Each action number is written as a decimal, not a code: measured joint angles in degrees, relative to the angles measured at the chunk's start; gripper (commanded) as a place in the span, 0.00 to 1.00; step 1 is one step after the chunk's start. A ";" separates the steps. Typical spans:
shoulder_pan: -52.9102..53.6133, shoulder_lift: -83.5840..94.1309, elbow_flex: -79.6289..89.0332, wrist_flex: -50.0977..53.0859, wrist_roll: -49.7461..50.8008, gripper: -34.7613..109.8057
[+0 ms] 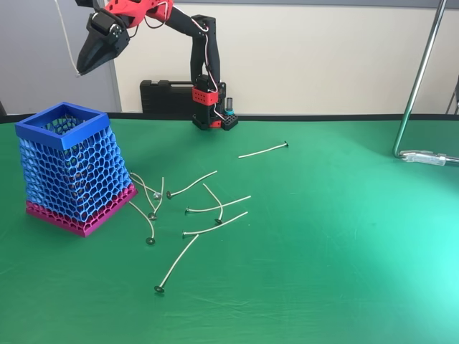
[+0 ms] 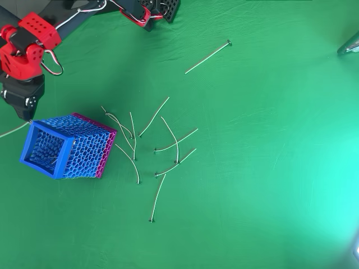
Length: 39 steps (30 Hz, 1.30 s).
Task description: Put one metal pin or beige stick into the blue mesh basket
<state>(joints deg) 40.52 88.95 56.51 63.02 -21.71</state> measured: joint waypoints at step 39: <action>-1.76 -13.36 -7.65 -9.93 -0.18 0.37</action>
<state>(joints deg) 38.76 75.59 48.87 53.09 -21.88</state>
